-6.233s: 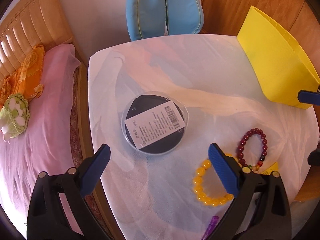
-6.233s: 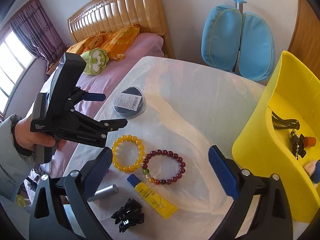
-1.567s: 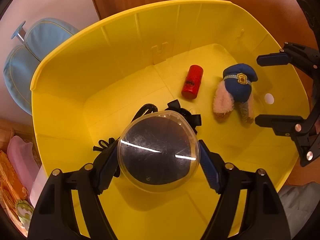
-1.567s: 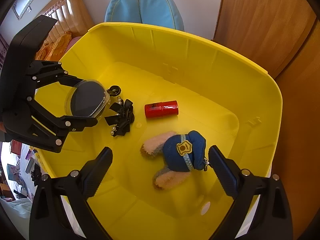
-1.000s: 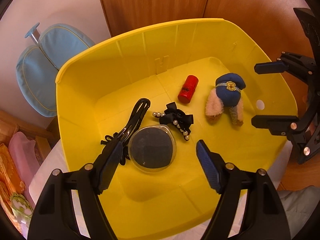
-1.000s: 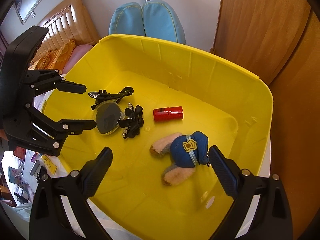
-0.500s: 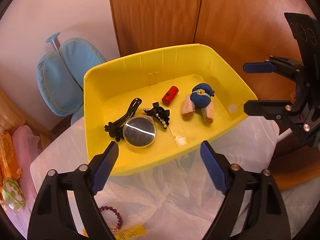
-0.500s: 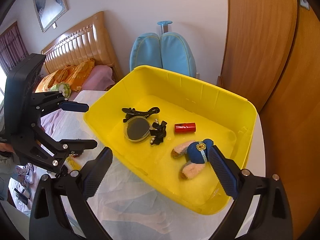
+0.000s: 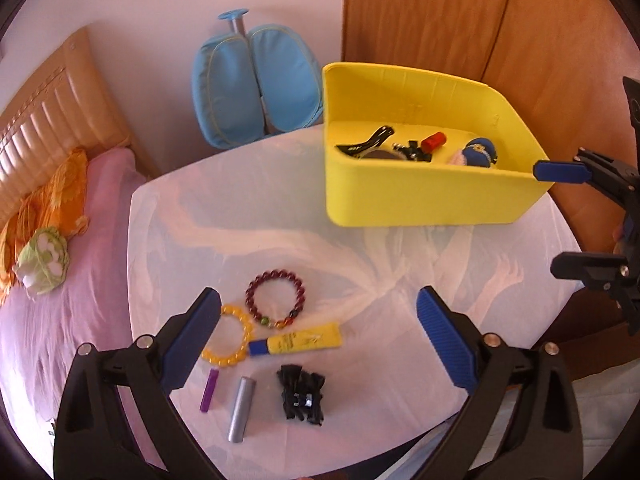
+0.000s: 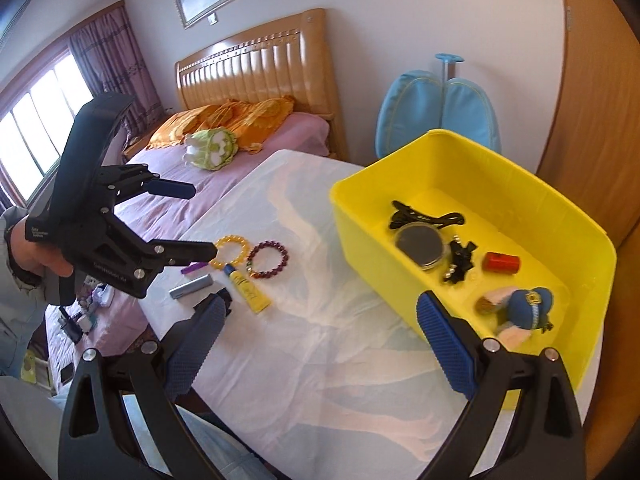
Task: Organize jewelry
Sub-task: 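Withdraw the left gripper while moving the right gripper toward the yellow tube, then grasp the yellow blue-capped tube with the right gripper and lift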
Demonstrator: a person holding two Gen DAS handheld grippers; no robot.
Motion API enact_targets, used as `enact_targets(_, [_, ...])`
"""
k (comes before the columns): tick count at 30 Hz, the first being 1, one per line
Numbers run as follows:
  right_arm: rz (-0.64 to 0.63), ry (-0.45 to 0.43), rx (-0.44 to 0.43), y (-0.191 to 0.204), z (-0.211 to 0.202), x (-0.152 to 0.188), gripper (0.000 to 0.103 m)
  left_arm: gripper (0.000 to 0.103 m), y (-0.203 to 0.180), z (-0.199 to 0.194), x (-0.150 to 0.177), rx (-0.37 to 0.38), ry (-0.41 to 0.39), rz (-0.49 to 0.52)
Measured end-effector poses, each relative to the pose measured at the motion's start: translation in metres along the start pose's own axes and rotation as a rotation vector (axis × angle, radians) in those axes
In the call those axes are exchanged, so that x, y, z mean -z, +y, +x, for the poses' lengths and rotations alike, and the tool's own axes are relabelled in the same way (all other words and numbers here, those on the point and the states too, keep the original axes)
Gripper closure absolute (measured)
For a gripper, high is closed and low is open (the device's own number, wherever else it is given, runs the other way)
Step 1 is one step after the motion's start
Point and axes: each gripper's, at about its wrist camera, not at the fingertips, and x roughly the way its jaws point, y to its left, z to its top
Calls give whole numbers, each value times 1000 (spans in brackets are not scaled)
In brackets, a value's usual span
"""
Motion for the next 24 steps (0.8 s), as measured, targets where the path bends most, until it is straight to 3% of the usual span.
enact_targets(4, [-27,76,-31,32,33,17,6,7,20,17,34,35,55,-14])
enact_targets(8, [-23,142,-31,55,69,24,6,7,32,41,58,56,106,33])
enact_targets(16, [38,217,13,84,138,10,6,7,71,74,76,71,129,92])
enact_targets(24, [54,282,46,92,195,3,6,7,100,92,88,114,121,87])
